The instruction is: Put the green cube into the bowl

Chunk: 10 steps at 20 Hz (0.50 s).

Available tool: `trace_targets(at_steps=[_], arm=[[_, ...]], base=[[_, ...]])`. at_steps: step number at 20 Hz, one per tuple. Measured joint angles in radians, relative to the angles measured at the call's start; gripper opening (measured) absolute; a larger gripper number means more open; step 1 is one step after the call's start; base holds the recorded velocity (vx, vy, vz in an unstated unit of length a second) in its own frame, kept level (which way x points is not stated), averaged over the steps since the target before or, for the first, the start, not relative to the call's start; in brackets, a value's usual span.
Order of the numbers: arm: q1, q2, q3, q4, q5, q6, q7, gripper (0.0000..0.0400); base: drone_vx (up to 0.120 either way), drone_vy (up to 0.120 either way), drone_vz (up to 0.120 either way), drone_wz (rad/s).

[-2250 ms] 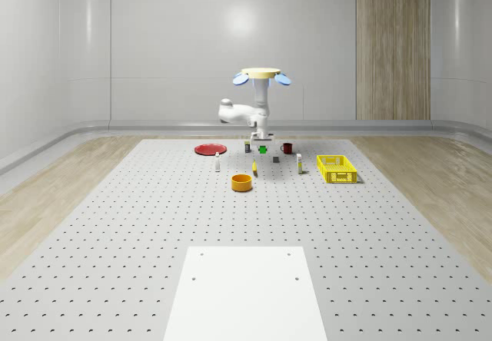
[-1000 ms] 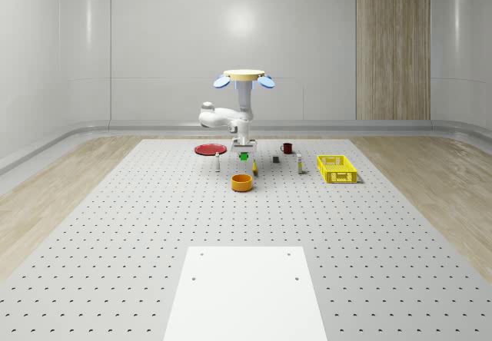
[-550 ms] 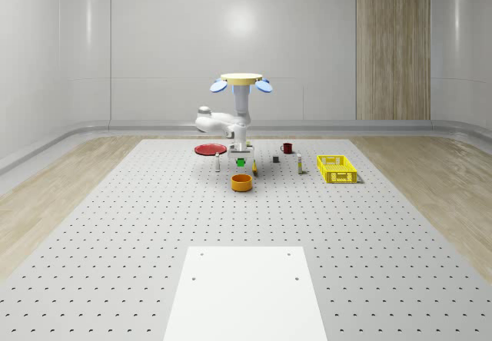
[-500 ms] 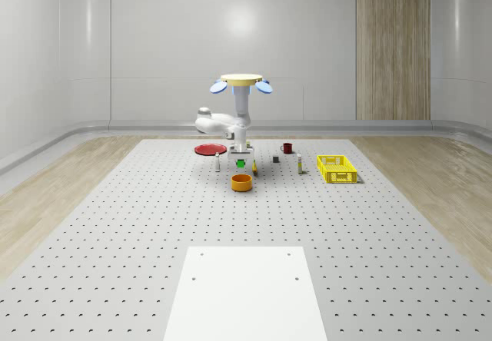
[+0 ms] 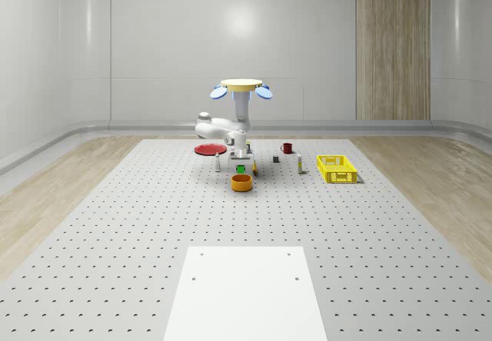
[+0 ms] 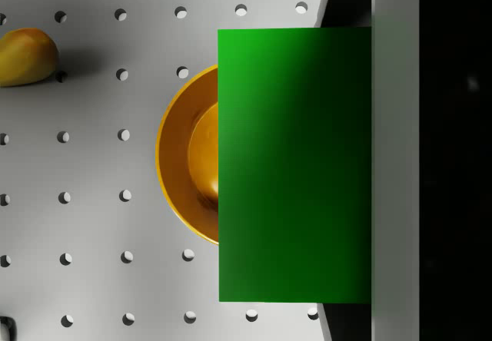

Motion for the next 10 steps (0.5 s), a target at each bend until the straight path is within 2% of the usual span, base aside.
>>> trace_targets(at_steps=[4, 6, 7, 10], arm=[[0.000, 0.000, 0.000, 0.000, 0.000, 0.000, 0.000, 0.0250], [0.000, 0.000, 0.000, 0.000, 0.000, 0.000, 0.000, 0.0250], [0.000, 0.000, 0.000, 0.000, 0.000, 0.000, 0.000, 0.0250], [-0.001, -0.001, -0.018, 0.001, -0.017, 0.006, 0.006, 0.0251]], base=[[0.000, 0.000, -0.120, 0.000], [0.000, 0.120, -0.120, 0.000], [0.000, 0.000, -0.120, 0.000], [0.000, 0.000, 0.000, 0.000]])
